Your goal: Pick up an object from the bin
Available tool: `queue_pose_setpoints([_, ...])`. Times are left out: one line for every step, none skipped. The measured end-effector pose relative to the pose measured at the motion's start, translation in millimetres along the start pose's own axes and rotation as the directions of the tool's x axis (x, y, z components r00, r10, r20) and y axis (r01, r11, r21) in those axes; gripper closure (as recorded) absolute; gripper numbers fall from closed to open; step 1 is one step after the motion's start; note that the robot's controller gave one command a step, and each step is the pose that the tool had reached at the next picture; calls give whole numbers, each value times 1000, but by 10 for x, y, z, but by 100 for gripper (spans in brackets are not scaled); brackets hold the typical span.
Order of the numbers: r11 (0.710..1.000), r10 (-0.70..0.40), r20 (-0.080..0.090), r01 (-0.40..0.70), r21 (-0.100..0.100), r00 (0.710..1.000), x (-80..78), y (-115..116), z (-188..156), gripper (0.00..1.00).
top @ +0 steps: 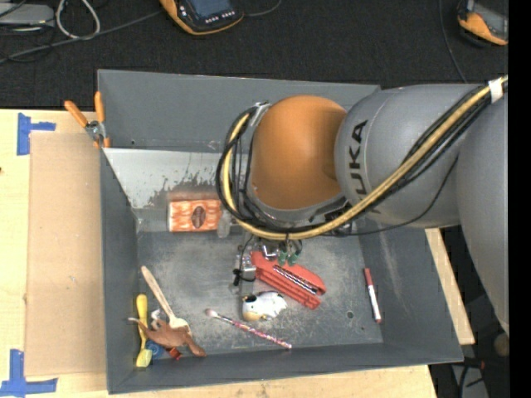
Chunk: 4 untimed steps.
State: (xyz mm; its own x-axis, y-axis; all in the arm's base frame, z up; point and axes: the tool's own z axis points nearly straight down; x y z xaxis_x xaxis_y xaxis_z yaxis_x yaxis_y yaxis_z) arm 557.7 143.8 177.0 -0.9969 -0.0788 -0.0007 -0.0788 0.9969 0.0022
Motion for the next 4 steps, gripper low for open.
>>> queue_pose_setpoints([1000, -16, -9, 16, 1, 1000, 4, -263, 131, 0])
queue_pose_setpoints([988, -156, 6, 156, 0, 988, -230, -620, 507, 0])
queue_pose_setpoints([987, -164, -3, 164, 0, 987, -217, -755, 928, 0])
queue_pose_setpoints([957, -291, 4, 291, -1, 957, -59, -1100, 1004, 0])
